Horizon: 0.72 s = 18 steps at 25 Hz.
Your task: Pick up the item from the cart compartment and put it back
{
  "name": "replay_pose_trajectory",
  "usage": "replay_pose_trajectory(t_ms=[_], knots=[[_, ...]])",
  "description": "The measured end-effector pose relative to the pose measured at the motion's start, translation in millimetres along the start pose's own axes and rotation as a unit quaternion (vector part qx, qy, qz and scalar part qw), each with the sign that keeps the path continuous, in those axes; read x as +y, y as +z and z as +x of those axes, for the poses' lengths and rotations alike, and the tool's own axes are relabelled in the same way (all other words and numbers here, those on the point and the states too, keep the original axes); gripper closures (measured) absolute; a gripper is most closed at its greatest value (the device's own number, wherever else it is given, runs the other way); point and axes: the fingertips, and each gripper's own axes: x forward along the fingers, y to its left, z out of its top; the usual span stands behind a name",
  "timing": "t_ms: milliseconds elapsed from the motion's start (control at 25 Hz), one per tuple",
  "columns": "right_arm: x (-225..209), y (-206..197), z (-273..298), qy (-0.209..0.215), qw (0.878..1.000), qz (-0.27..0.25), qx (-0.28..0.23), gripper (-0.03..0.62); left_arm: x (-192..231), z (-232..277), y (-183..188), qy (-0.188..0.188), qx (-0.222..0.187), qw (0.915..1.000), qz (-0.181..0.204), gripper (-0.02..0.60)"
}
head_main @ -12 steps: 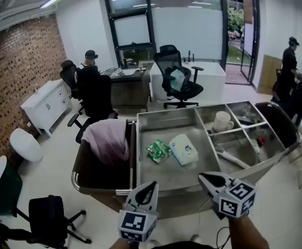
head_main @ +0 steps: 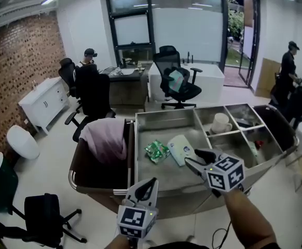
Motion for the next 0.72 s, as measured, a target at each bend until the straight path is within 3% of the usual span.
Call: replay_pose_trajectory(t_ms=[80, 360, 720], knots=[[-13, 1, 19, -0.008, 1.0, -0.007, 0.025, 0.304, -1, 3, 2, -0.002, -0.002, 1.0, 0.002, 0.581], [-57, -10, 74, -0.046, 0.993, -0.03, 0.106, 0.305, -3, 7, 6, -0.005, -0.003, 1.0, 0.008, 0.581], [-69, -23, 107, -0.052, 0.988, -0.016, 0.147, 0.306, 6, 6, 7, 0.002, -0.002, 1.0, 0.007, 0.581]])
